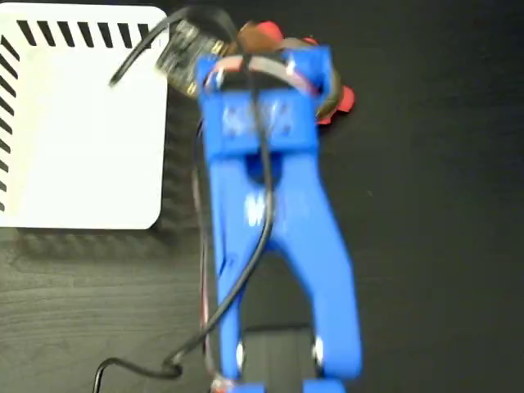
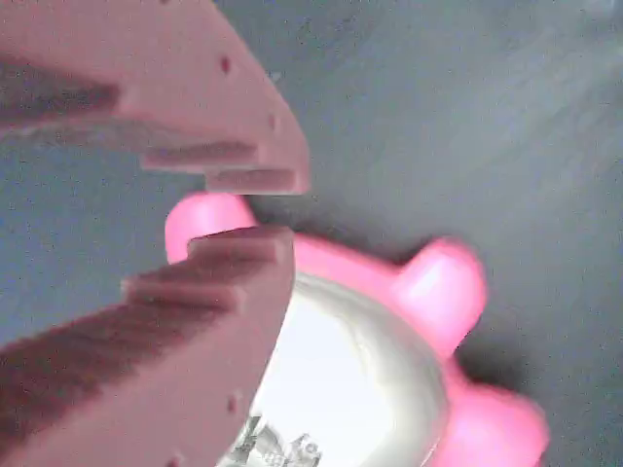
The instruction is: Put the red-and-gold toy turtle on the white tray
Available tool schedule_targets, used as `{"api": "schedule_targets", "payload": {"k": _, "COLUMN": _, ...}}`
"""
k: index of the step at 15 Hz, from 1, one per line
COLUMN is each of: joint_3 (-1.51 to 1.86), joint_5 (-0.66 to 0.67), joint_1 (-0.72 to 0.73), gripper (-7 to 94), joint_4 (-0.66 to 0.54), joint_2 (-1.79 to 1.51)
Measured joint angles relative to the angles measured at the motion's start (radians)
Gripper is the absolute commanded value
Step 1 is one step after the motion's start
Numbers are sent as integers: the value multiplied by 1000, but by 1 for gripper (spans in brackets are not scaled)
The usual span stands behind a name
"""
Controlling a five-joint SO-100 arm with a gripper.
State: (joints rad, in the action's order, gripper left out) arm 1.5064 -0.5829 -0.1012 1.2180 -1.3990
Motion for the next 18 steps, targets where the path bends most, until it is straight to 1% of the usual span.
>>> {"api": "schedule_targets", "payload": {"k": 1, "joint_3": -60, "joint_5": -12, "joint_1": -17, "gripper": 0, "joint_4": 32, "joint_2": 31}}
{"api": "schedule_targets", "payload": {"k": 3, "joint_3": -158, "joint_5": -37, "joint_1": -51, "gripper": 26, "joint_4": 74, "joint_2": 84}}
{"api": "schedule_targets", "payload": {"k": 4, "joint_3": -184, "joint_5": -40, "joint_1": -66, "gripper": 36, "joint_4": 92, "joint_2": 101}}
{"api": "schedule_targets", "payload": {"k": 6, "joint_3": -216, "joint_5": -63, "joint_1": -67, "gripper": 48, "joint_4": 127, "joint_2": 118}}
{"api": "schedule_targets", "payload": {"k": 7, "joint_3": -229, "joint_5": -80, "joint_1": -55, "gripper": 48, "joint_4": 149, "joint_2": 127}}
{"api": "schedule_targets", "payload": {"k": 9, "joint_3": -278, "joint_5": -101, "joint_1": -40, "gripper": 55, "joint_4": 210, "joint_2": 163}}
{"api": "schedule_targets", "payload": {"k": 11, "joint_3": -336, "joint_5": -112, "joint_1": -43, "gripper": 57, "joint_4": 275, "joint_2": 230}}
{"api": "schedule_targets", "payload": {"k": 13, "joint_3": -390, "joint_5": -118, "joint_1": -44, "gripper": 61, "joint_4": 296, "joint_2": 290}}
{"api": "schedule_targets", "payload": {"k": 15, "joint_3": -434, "joint_5": -127, "joint_1": -52, "gripper": 62, "joint_4": 319, "joint_2": 337}}
{"api": "schedule_targets", "payload": {"k": 16, "joint_3": -453, "joint_5": -127, "joint_1": -55, "gripper": 65, "joint_4": 330, "joint_2": 354}}
{"api": "schedule_targets", "payload": {"k": 18, "joint_3": -488, "joint_5": -127, "joint_1": -52, "gripper": 65, "joint_4": 347, "joint_2": 390}}
